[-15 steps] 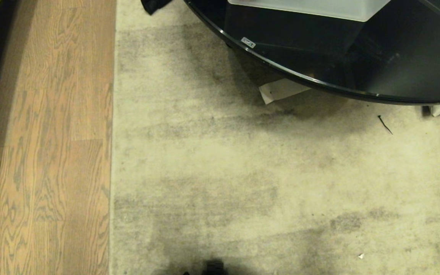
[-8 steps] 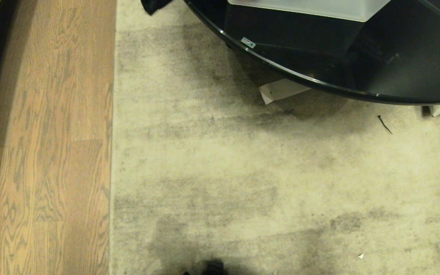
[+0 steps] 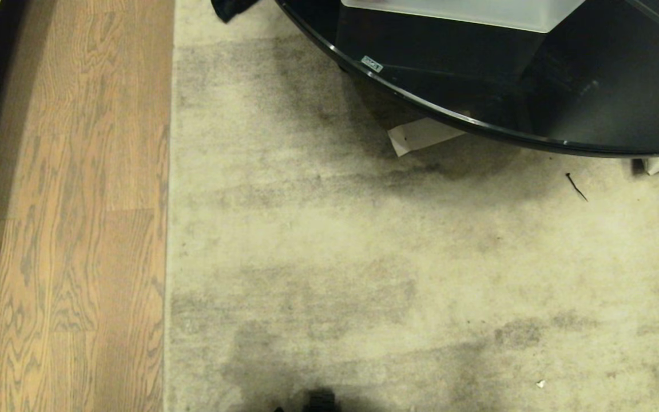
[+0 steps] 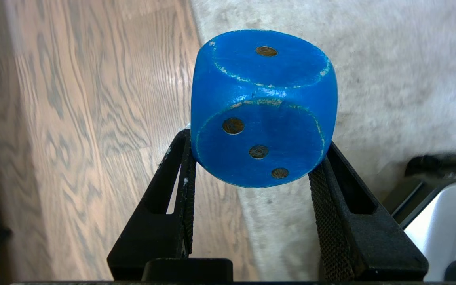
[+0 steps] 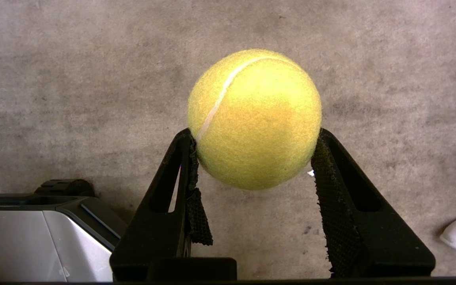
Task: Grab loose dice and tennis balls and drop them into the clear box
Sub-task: Put the toys in the box
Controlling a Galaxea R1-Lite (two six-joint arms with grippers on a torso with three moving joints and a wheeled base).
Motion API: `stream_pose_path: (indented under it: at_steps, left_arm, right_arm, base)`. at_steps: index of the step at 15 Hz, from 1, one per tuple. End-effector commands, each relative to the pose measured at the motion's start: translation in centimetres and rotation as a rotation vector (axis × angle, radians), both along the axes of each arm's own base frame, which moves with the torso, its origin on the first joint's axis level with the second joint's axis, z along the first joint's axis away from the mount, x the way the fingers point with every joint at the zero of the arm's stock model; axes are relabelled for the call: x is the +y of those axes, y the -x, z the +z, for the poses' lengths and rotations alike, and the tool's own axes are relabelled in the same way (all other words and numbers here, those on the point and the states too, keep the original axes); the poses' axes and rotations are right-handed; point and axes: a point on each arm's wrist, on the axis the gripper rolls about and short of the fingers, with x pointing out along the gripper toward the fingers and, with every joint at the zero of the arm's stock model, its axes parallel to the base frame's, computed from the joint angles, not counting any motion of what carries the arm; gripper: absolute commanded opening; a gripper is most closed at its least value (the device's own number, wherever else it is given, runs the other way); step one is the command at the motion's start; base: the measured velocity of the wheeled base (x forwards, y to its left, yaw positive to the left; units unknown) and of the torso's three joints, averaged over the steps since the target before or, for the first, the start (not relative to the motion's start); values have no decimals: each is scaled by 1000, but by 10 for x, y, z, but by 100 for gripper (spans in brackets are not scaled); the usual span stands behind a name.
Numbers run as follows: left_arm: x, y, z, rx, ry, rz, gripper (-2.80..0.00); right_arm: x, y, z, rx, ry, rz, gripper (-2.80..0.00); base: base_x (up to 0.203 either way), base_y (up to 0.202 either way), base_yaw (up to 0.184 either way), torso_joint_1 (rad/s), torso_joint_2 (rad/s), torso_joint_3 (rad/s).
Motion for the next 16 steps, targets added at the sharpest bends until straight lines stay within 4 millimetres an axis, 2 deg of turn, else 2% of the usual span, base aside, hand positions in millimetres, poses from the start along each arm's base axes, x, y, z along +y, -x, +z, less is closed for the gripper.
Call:
stream_pose_path:
  at_steps: [1,7,16]
  left_arm:
    - [0,0,-3,26,3,-6,-280]
    - [0,0,-2,19,149,17,-280]
    - [0,0,-2,18,155,20,-280]
  right_arm:
    - [0,0,0,0,0,0,-280]
    - [0,0,0,1,0,0,-280]
    - [0,0,0,0,0,0,-280]
  base:
    - [0,0,0,0,0,0]
    - [0,0,0,0,0,0]
    - [0,0,0,0,0,0]
